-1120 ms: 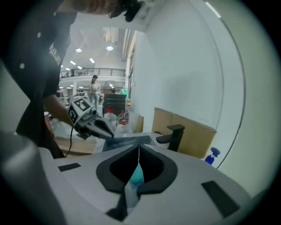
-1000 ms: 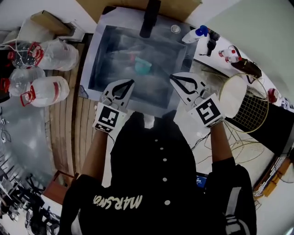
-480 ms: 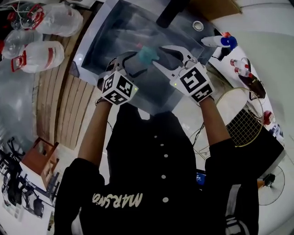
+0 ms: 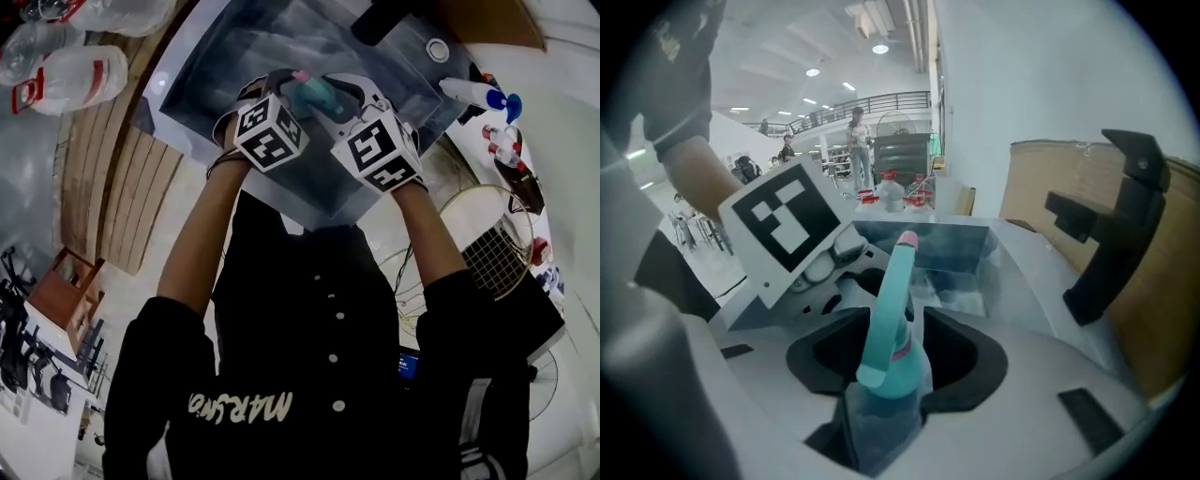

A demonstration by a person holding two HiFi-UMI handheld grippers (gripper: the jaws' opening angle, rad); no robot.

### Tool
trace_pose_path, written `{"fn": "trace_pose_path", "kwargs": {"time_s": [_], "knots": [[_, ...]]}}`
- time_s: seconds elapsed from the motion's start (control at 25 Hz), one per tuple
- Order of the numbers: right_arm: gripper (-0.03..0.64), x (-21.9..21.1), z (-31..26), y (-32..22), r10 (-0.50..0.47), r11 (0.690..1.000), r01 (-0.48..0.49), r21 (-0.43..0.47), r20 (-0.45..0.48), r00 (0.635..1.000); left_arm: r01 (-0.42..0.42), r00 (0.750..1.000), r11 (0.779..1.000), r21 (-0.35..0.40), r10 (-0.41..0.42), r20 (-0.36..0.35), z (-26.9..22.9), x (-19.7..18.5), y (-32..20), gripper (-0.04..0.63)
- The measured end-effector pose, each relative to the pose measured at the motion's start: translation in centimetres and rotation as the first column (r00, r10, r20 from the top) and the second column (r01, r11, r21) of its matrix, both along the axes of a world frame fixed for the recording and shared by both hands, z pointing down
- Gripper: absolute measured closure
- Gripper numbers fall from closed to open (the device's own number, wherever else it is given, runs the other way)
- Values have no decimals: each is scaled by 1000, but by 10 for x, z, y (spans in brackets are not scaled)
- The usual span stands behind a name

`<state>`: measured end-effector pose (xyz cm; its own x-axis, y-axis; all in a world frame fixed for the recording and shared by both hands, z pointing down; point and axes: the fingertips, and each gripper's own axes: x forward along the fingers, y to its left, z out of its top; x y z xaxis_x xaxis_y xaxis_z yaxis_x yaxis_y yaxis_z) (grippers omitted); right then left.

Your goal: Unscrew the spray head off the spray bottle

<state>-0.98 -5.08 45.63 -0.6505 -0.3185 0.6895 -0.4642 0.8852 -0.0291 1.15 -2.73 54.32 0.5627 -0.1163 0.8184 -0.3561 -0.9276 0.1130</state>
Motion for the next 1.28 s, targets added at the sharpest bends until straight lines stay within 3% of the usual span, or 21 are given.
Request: {"fn": "trace_pose_path", "kwargs": {"time_s": [0.12, 0.28, 0.44, 0.68, 0.8, 0.92, 1.08, 1.16, 1.28], "knots": [[452, 0, 3, 0, -28, 999, 28, 24, -19, 999, -104, 994, 995, -6, 104, -43, 6, 3, -4, 215], [462, -1, 4, -1, -44, 998, 45, 35, -27, 999, -303, 948, 949, 91, 310, -73, 7, 1, -4, 215], [462, -3, 3, -2, -48, 998, 48, 38, -24, 999, -320, 926, 941, 108, 335, -175, 11, 9, -2, 218], [463, -1, 5, -2, -63, 997, 63, 38, -22, 998, -328, 905, 930, 168, 360, -227, 13, 14, -5, 238], [465, -2, 6, 0, -114, 992, 115, 48, -32, 993, -342, 893, 923, 175, 377, -245, 13, 13, -3, 239], [465, -4, 5, 6, -243, 964, 250, 89, -76, 967, -360, 879, 914, 186, 399, -262, 12, 13, -2, 239], [465, -8, 4, 19, -455, 877, 468, 109, -122, 882, -403, 850, 893, 201, 446, -278, 9, 13, 3, 239], [465, -9, 4, 19, -501, 853, 512, 98, -119, 857, -407, 847, 893, 193, 448, -287, 9, 13, 4, 240], [465, -10, 3, 19, -515, 849, 522, 82, -91, 852, -408, 845, 894, 186, 447, -294, 9, 12, 4, 241]]}}
